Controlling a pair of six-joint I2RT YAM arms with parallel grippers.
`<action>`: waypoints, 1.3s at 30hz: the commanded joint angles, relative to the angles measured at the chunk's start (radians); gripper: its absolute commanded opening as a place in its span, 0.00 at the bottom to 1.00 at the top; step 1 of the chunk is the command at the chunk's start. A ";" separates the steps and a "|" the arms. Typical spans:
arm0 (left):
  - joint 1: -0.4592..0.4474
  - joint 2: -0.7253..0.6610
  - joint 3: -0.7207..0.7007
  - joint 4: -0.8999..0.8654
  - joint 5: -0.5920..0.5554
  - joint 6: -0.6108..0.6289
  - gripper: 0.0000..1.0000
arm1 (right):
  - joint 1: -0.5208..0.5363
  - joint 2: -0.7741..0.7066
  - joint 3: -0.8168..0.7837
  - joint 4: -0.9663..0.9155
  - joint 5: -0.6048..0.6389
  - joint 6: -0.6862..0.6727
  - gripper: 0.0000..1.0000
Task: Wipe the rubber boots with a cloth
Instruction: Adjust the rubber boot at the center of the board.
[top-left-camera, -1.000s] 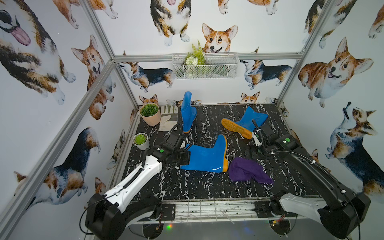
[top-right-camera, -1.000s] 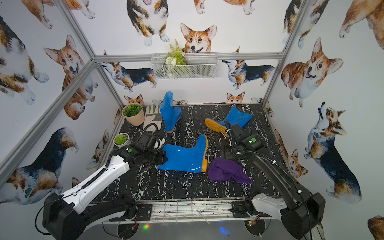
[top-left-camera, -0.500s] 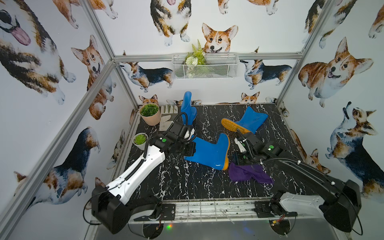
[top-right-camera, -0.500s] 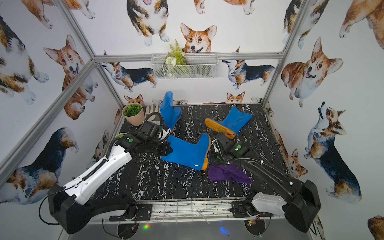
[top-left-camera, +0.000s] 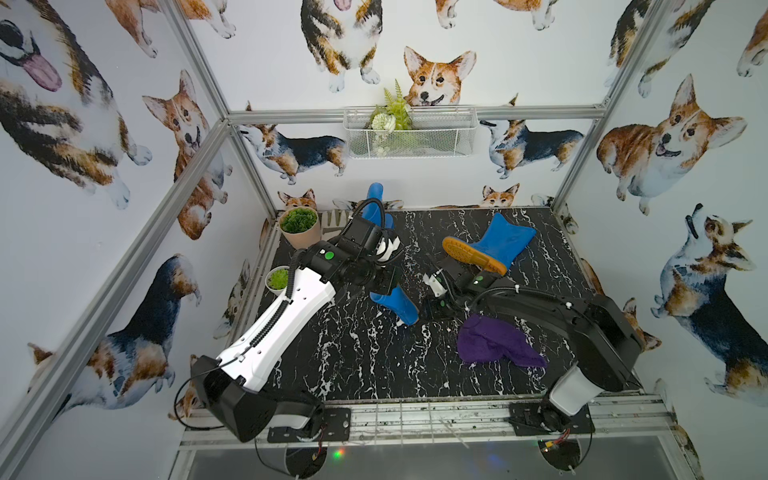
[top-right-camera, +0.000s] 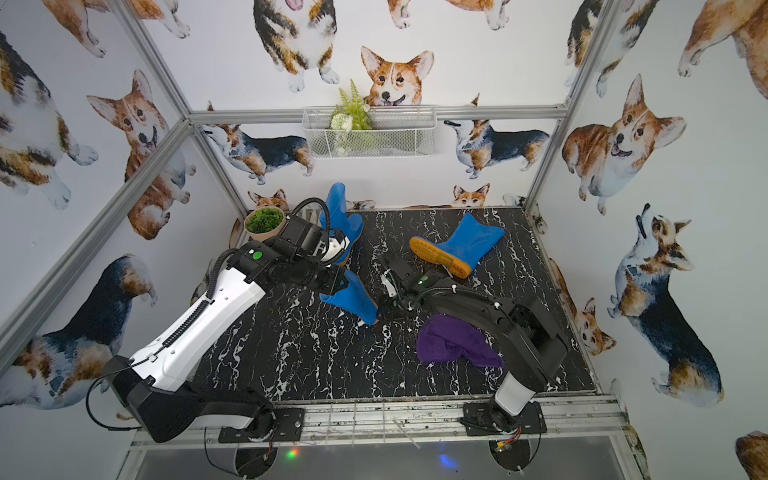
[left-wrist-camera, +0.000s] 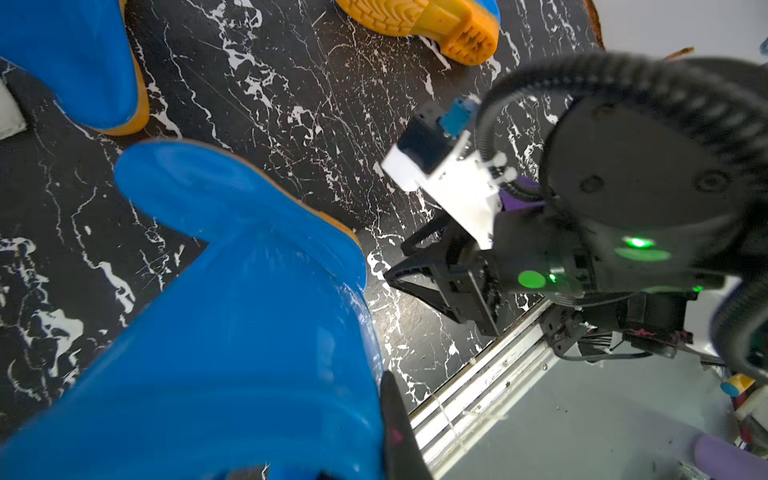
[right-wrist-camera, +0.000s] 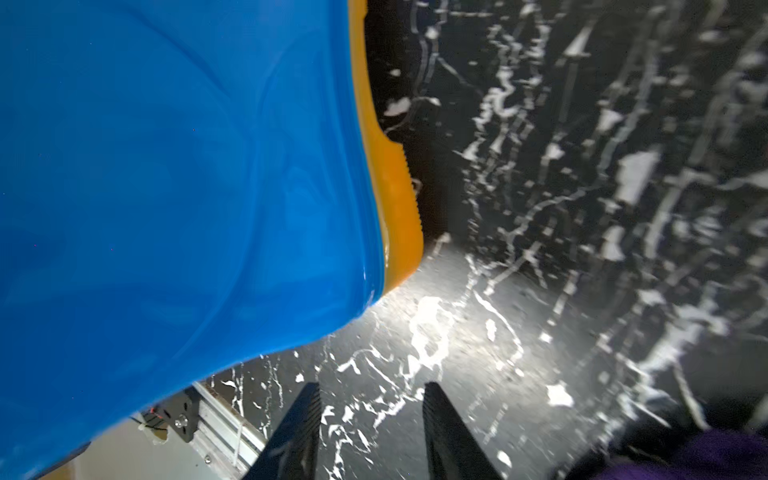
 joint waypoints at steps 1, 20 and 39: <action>-0.001 -0.011 0.038 -0.119 -0.042 0.066 0.00 | 0.019 0.086 0.084 0.057 -0.110 -0.009 0.43; 0.017 0.037 0.143 -0.243 -0.137 0.214 0.00 | 0.122 0.232 0.231 0.069 -0.098 0.037 0.39; 0.021 0.199 0.291 -0.326 -0.215 0.320 0.00 | 0.125 0.324 0.266 0.232 -0.138 0.152 0.37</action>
